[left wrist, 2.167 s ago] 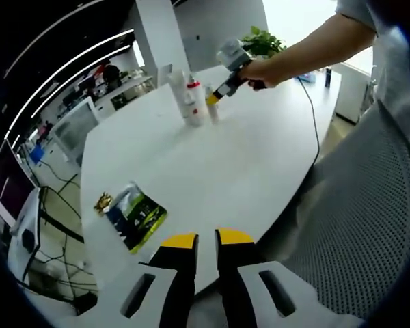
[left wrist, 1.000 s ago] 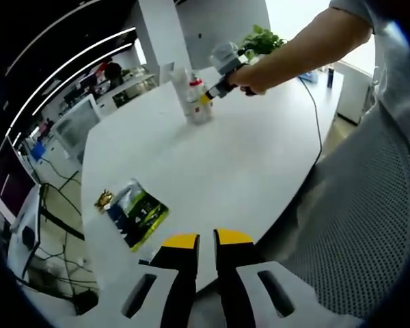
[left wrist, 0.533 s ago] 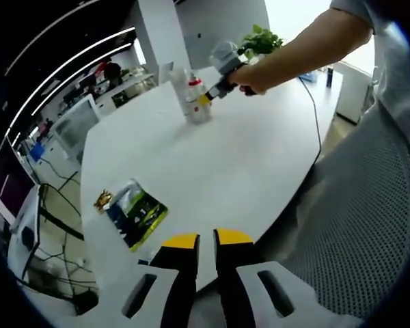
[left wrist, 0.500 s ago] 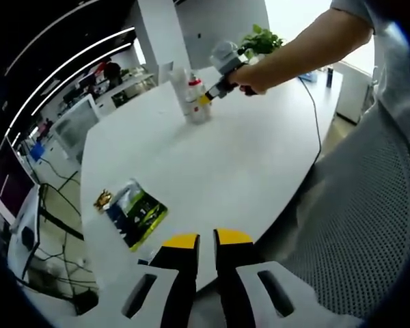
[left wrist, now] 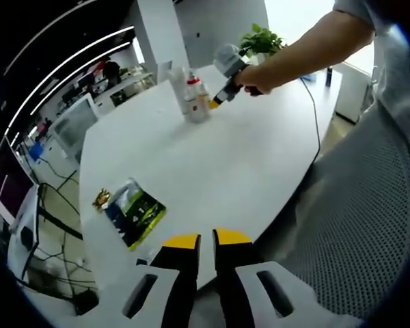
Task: Arrange the skincare products in the storage area until every visible bottle or jar stands upright without overlapping.
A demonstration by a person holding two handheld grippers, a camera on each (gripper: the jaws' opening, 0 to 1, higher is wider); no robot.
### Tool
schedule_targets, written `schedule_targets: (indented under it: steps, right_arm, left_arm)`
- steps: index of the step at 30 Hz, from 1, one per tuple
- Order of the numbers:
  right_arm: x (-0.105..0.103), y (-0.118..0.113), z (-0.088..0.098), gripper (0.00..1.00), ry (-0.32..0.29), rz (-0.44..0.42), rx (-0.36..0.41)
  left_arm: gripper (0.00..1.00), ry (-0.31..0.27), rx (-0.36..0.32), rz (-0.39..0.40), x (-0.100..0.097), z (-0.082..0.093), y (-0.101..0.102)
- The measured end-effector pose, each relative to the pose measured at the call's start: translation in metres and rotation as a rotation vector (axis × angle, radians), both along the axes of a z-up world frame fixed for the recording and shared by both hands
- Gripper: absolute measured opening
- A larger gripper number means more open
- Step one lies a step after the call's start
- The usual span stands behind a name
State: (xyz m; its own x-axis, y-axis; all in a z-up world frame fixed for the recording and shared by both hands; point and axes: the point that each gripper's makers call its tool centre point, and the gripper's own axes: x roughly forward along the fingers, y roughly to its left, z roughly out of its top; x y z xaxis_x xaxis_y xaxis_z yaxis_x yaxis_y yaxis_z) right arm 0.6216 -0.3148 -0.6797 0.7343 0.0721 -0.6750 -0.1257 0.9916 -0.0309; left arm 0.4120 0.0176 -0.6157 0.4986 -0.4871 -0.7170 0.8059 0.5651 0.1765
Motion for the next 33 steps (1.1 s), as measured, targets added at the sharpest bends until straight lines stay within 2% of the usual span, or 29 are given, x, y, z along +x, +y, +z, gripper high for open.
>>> schedule_targets:
  steps: [7, 15, 29, 31, 33]
  right_arm:
    - [0.007, -0.002, 0.009, 0.22, -0.029, -0.006, 0.018]
    - [0.009, 0.005, 0.01, 0.2, -0.031, 0.0, 0.036]
    - [0.005, 0.003, 0.009, 0.2, -0.022, -0.005, 0.047]
    - [0.0, 0.009, 0.007, 0.2, -0.019, 0.008, 0.052]
    - [-0.008, 0.019, 0.004, 0.21, -0.014, 0.085, 0.002]
  left_arm:
    - [0.05, 0.003, 0.001, 0.001, 0.0, 0.0, 0.0]
    - [0.05, 0.008, 0.002, 0.005, 0.0, -0.001, 0.001]
    - [0.05, 0.012, -0.002, 0.002, 0.0, -0.001, 0.0]
    - [0.05, 0.015, -0.004, 0.006, 0.0, -0.001, 0.0]
    - [0.05, 0.014, -0.018, 0.02, 0.002, 0.001, 0.002]
